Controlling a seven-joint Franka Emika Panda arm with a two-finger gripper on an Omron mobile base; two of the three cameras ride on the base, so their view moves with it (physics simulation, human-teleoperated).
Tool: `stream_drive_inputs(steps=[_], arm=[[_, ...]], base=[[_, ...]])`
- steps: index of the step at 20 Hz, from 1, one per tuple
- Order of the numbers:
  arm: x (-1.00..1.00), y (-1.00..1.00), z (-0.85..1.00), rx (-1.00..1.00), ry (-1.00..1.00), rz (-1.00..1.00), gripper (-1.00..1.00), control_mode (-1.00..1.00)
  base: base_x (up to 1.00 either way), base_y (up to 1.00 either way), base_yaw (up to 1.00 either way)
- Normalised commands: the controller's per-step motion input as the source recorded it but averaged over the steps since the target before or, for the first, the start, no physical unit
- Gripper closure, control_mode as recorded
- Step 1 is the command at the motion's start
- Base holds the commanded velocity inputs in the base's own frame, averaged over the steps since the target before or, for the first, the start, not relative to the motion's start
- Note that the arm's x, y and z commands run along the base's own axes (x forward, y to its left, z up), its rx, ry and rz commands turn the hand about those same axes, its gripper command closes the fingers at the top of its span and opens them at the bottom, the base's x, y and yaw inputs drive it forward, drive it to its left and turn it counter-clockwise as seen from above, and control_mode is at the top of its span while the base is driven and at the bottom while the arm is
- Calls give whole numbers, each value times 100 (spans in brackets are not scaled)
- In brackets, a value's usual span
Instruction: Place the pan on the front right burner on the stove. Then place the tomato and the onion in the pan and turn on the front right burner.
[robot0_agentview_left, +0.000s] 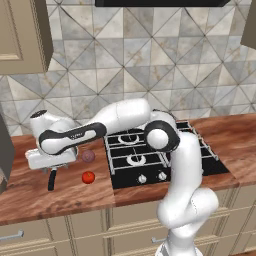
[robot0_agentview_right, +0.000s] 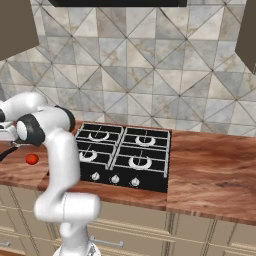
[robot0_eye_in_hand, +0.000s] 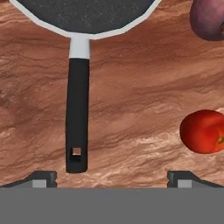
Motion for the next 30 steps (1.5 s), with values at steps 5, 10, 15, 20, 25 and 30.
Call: stream_drive_inputs(steps=[5, 10, 15, 20, 25, 30], arm=[[36, 29, -23, -7, 2, -6, -100, -100], [27, 2, -39, -7, 5, -6, -100, -100], [21, 0, -35, -4, 3, -4, -100, -100], [1, -2, -25, 0, 2, -4, -100, -100], [0, -30, -29, 0, 4, -6, -100, -100], [-1, -29, -31, 0, 7, -5, -100, -100]], base=[[0, 0, 0], [0, 0, 0], [0, 0, 0], [0, 0, 0], [0, 0, 0], [0, 0, 0]])
